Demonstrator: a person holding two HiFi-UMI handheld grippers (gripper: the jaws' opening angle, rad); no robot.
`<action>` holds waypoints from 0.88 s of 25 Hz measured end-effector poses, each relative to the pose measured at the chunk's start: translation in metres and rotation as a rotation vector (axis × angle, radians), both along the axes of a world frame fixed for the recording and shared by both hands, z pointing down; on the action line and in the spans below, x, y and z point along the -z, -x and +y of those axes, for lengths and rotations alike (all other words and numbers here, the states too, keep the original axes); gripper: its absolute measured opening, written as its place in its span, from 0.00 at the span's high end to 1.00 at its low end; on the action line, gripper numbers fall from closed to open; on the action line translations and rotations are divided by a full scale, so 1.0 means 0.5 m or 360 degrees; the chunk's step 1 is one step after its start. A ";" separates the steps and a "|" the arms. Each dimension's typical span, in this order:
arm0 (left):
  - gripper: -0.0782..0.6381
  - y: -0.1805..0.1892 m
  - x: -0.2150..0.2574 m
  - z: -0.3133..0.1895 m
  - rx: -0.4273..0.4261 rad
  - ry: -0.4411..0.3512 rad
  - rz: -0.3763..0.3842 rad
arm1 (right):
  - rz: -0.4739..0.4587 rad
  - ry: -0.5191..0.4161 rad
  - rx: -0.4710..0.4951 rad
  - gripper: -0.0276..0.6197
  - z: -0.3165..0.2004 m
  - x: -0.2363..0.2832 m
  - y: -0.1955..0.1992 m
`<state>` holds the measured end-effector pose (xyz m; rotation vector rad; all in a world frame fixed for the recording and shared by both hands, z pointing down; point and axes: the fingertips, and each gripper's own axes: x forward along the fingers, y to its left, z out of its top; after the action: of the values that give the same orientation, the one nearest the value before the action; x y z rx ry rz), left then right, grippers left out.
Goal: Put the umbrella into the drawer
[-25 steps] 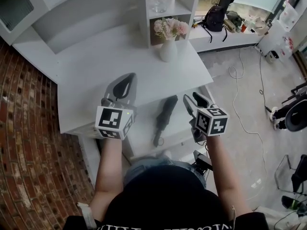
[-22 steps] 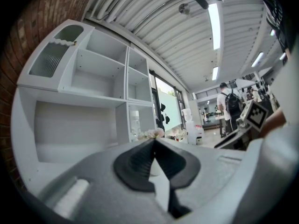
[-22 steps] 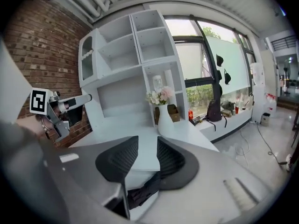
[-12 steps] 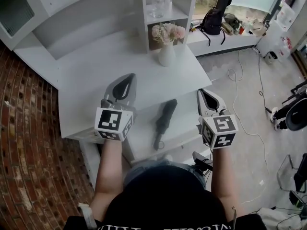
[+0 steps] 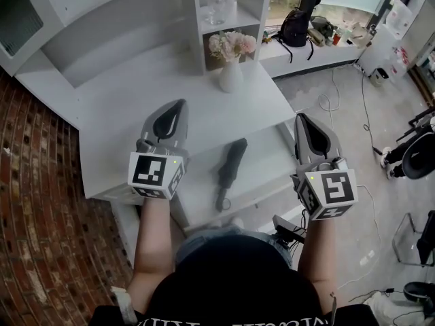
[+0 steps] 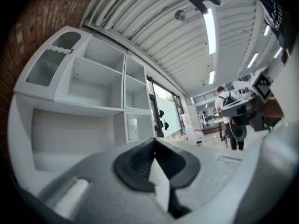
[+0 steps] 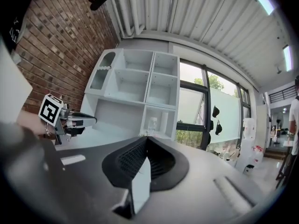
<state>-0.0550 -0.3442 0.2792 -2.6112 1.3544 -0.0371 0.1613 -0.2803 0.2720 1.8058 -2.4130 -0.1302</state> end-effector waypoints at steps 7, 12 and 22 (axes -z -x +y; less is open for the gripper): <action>0.90 -0.007 0.041 0.016 -0.0048 -0.0119 0.0010 | 0.0093 -0.0083 -0.0035 0.95 0.007 0.045 0.001; 0.90 -0.011 0.062 0.023 -0.0072 -0.0175 -0.0004 | 0.0098 -0.0101 -0.0082 0.95 0.008 0.055 -0.010; 0.90 -0.015 0.069 0.030 -0.0097 -0.0193 -0.0004 | 0.0080 -0.0107 -0.0120 0.95 0.025 0.059 -0.024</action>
<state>-0.0475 -0.3291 0.2447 -2.5488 1.2346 0.0494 0.1732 -0.2680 0.2425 1.8950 -2.3302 -0.2486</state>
